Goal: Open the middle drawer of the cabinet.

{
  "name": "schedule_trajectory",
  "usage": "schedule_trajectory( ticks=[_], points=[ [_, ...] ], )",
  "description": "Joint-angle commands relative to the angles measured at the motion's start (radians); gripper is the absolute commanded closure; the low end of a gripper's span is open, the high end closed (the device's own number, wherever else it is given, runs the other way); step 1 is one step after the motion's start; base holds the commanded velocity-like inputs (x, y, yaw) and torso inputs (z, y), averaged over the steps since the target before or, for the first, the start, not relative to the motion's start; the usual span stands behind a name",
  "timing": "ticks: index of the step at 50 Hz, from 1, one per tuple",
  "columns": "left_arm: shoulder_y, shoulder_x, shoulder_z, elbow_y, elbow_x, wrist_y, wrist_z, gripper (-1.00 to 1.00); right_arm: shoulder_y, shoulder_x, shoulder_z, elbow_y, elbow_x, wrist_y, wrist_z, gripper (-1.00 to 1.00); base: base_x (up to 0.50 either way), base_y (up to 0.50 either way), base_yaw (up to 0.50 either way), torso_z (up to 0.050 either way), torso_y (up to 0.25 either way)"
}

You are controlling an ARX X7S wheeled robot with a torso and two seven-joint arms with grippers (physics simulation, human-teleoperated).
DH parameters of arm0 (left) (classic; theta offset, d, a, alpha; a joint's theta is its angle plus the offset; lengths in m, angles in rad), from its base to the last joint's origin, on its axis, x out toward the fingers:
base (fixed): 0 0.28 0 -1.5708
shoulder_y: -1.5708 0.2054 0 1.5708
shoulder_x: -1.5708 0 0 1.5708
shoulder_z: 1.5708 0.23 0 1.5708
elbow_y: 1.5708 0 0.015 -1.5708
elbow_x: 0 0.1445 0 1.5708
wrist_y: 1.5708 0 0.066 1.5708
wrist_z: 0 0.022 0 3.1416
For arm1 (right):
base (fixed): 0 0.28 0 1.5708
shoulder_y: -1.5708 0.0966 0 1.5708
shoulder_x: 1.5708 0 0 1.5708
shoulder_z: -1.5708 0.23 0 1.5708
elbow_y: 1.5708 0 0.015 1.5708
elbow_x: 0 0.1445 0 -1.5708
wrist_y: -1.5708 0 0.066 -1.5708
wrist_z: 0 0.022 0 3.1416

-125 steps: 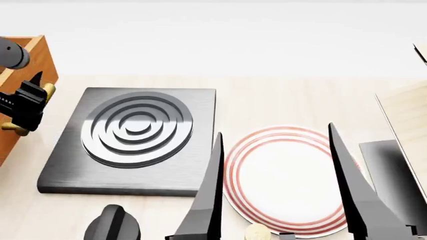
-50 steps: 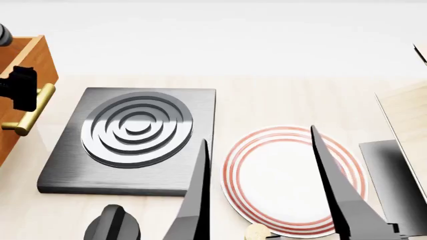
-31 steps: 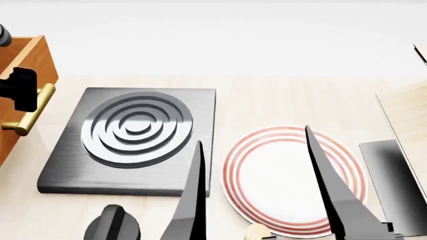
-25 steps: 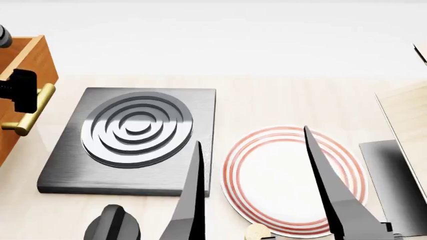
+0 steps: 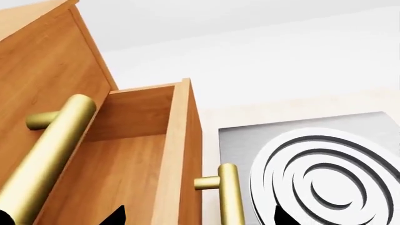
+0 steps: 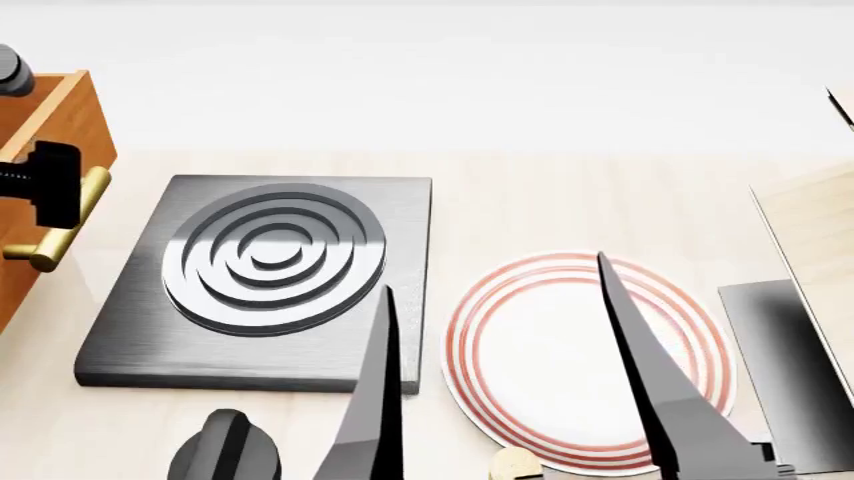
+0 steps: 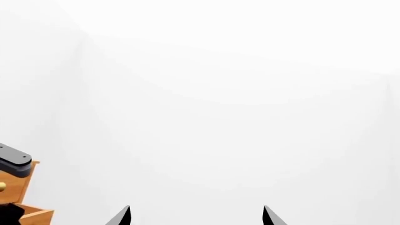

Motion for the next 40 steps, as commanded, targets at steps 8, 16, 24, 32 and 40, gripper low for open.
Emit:
schedule_trajectory(
  ticks=[8, 16, 24, 32, 40],
  points=[
    [0.022, 0.063, 0.006, -0.125, 0.023, 0.03, 0.065, -1.0, 0.0, 0.0, -0.012, 0.0, -0.012, 0.006, -0.012, -1.0, 0.0, 0.0, 0.0, 0.0, 0.0],
    [0.039, 0.122, 0.008, -0.26, 0.034, 0.054, 0.124, -1.0, -0.001, 0.0, -0.021, 0.0, -0.019, 0.009, -0.017, -1.0, 0.0, 0.0, 0.0, 0.0, 0.0],
    [0.043, 0.153, 0.009, -0.321, 0.042, 0.063, 0.147, -1.0, -0.003, 0.0, -0.024, 0.0, -0.021, 0.01, -0.022, -1.0, 0.0, 0.0, 0.0, 0.0, 0.0],
    [0.049, 0.175, 0.008, -0.361, 0.048, 0.074, 0.171, -1.0, -0.003, 0.0, -0.027, 0.0, -0.023, 0.012, -0.026, -1.0, 0.0, 0.0, 0.0, 0.0, 0.0],
    [0.05, 0.23, 0.011, -0.481, 0.064, 0.091, 0.232, -1.0, -0.003, 0.0, -0.031, 0.0, -0.025, 0.013, -0.029, -1.0, 0.0, 0.0, 0.0, 0.0, 0.0]
  ],
)
